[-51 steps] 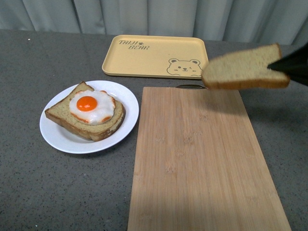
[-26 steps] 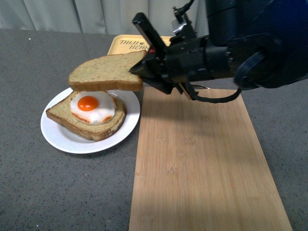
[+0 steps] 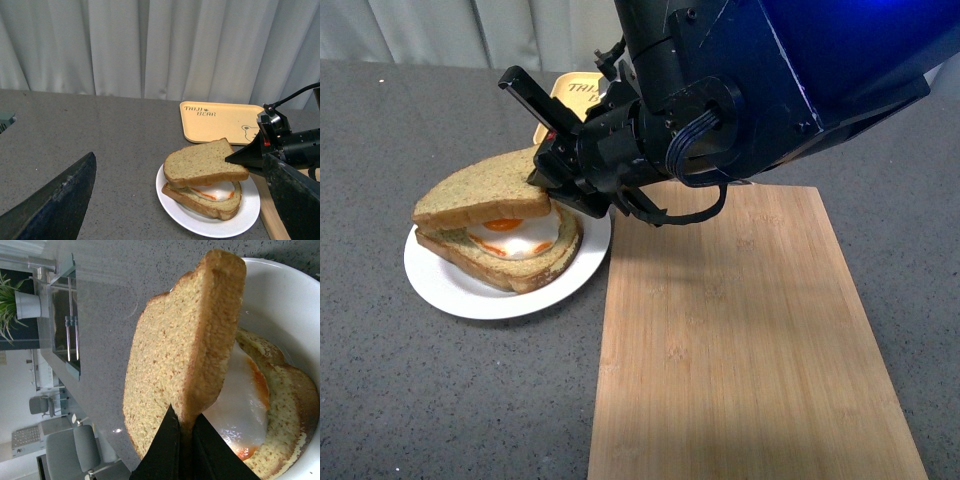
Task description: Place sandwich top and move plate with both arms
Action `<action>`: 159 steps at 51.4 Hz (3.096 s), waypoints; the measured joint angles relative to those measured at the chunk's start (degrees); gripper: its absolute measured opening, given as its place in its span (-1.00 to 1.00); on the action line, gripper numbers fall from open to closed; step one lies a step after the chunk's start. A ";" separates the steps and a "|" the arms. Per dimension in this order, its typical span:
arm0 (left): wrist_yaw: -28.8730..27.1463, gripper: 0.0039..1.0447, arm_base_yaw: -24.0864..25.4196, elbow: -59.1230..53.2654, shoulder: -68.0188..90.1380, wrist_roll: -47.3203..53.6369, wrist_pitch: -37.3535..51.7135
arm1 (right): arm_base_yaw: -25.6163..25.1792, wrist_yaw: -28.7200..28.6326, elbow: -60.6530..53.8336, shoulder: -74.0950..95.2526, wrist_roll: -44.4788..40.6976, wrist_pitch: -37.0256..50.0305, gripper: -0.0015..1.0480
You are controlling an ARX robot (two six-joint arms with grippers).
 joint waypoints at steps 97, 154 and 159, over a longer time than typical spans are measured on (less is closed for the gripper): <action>-0.02 0.88 0.00 0.02 -0.09 0.00 -0.07 | -25.79 35.50 -75.91 -74.95 -53.86 35.85 -0.98; -0.02 0.88 0.00 0.02 -0.09 0.00 -0.09 | -31.80 29.66 -79.01 -117.63 -53.86 -1.68 -0.98; -0.02 0.88 0.00 0.02 -0.09 0.00 -0.09 | -31.80 29.66 -79.01 -119.49 -53.86 -3.48 -0.98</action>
